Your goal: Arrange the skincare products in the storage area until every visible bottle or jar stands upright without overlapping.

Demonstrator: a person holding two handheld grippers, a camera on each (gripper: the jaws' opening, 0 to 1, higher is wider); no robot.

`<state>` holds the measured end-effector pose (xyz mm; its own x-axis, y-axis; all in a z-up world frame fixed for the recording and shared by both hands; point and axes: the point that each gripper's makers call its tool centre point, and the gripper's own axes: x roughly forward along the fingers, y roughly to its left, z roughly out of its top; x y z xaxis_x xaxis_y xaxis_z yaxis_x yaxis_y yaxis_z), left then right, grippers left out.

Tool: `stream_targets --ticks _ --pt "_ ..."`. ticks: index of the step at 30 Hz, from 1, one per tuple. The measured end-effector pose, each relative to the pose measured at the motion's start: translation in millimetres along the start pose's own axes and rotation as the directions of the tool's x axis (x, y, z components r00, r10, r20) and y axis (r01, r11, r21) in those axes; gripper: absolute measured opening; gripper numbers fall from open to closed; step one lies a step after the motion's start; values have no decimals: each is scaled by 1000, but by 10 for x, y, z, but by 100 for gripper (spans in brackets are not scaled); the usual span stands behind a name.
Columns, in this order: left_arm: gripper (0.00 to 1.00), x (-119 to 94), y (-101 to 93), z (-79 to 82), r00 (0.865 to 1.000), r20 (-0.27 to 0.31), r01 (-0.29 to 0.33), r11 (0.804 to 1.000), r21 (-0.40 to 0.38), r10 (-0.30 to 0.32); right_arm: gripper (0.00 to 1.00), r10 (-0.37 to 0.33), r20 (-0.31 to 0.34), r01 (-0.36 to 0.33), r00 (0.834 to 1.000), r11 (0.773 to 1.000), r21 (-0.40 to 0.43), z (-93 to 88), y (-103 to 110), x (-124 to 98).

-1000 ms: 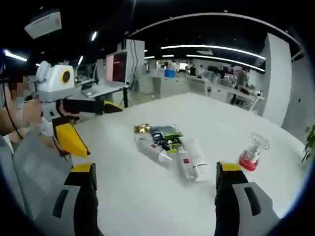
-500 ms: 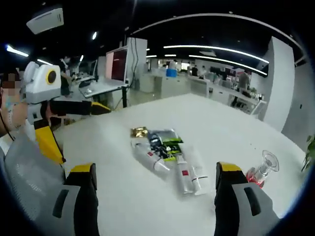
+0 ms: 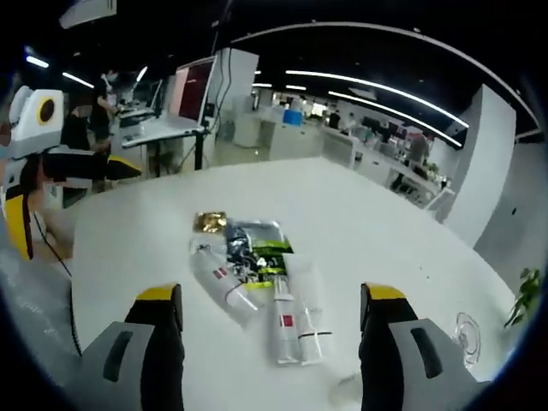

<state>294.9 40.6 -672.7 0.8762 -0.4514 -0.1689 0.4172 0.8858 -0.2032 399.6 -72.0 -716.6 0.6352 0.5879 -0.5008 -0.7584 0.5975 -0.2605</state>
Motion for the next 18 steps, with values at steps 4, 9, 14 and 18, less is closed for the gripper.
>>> stream_targets --ticks 4,9,14,18 --pt "99 7 -34 -6 1000 -1 0 1000 1 0 76 -27 -45 26 999 999 -23 -83 -112 145" --pt "99 14 -33 -2 1000 15 -14 1000 -26 15 72 -48 -92 44 995 998 -48 -160 -181 247" --pt "99 17 -76 -20 1000 5 -11 1000 -25 11 65 -80 -137 72 987 995 -63 -271 -314 362" --pt "99 26 -6 -40 1000 13 -21 999 -43 22 60 -111 -173 99 979 992 -76 -346 -397 434"
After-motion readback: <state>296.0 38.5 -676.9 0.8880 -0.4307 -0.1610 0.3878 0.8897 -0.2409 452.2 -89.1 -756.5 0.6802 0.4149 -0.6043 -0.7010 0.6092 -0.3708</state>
